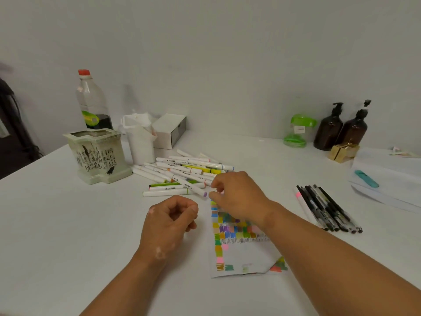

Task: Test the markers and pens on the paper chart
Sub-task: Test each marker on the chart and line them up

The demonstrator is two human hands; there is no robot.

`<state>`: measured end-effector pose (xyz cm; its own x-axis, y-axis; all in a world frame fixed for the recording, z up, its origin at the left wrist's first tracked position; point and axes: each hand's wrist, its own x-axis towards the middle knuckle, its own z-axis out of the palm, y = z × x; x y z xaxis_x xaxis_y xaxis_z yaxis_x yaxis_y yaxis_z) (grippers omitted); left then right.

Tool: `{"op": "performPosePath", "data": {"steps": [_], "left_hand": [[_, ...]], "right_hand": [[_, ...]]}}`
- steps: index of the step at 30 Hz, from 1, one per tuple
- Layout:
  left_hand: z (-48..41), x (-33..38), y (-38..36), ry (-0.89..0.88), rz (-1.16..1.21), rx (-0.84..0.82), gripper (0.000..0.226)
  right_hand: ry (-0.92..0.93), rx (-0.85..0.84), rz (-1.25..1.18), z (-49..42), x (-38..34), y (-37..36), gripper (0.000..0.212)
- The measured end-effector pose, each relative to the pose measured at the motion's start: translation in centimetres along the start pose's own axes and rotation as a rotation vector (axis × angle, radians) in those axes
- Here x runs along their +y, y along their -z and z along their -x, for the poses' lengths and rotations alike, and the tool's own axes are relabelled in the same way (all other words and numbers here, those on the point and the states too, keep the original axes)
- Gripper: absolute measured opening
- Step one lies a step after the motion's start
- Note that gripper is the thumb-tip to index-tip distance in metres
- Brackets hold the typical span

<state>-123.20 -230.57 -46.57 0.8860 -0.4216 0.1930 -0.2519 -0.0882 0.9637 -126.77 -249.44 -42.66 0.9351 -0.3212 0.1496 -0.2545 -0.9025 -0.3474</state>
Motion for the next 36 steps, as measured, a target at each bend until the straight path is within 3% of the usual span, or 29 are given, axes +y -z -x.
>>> {"op": "performPosePath", "data": {"steps": [4, 9, 14, 19, 23, 25, 29, 36], "left_hand": [[-0.1, -0.2, 0.1, 0.007, -0.012, 0.000, 0.009], [-0.3, -0.4, 0.2, 0.020, 0.001, -0.006, 0.009], [-0.5, -0.6, 0.1, 0.034, -0.012, 0.044, 0.007], [-0.4, -0.2, 0.5, -0.064, -0.110, 0.164, 0.038], [0.5, -0.2, -0.1, -0.299, -0.326, -0.037, 0.044], [1.0, -0.2, -0.6, -0.358, -0.427, -0.169, 0.038], [1.2, -0.4, -1.1, -0.397, -0.517, -0.336, 0.047], [1.6, -0.2, -1.9, -0.470, -0.530, -0.363, 0.050]], "right_hand": [[-0.010, 0.022, 0.113, -2.4, -2.0, -2.7, 0.038], [-0.051, 0.082, 0.145, -2.9, -1.9, -3.2, 0.020], [-0.100, 0.159, -0.153, 0.9, 0.8, 0.7, 0.007], [-0.092, 0.078, -0.422, 7.1, 4.0, 4.1, 0.009], [-0.098, 0.034, -0.507, 10.3, 4.8, 4.2, 0.020], [-0.088, 0.050, -0.544, 11.0, 4.8, 3.6, 0.024], [-0.083, 0.086, -0.656, 11.2, 4.6, 2.9, 0.024], [-0.069, 0.029, -1.117, 11.3, 3.6, 2.4, 0.012]]}}
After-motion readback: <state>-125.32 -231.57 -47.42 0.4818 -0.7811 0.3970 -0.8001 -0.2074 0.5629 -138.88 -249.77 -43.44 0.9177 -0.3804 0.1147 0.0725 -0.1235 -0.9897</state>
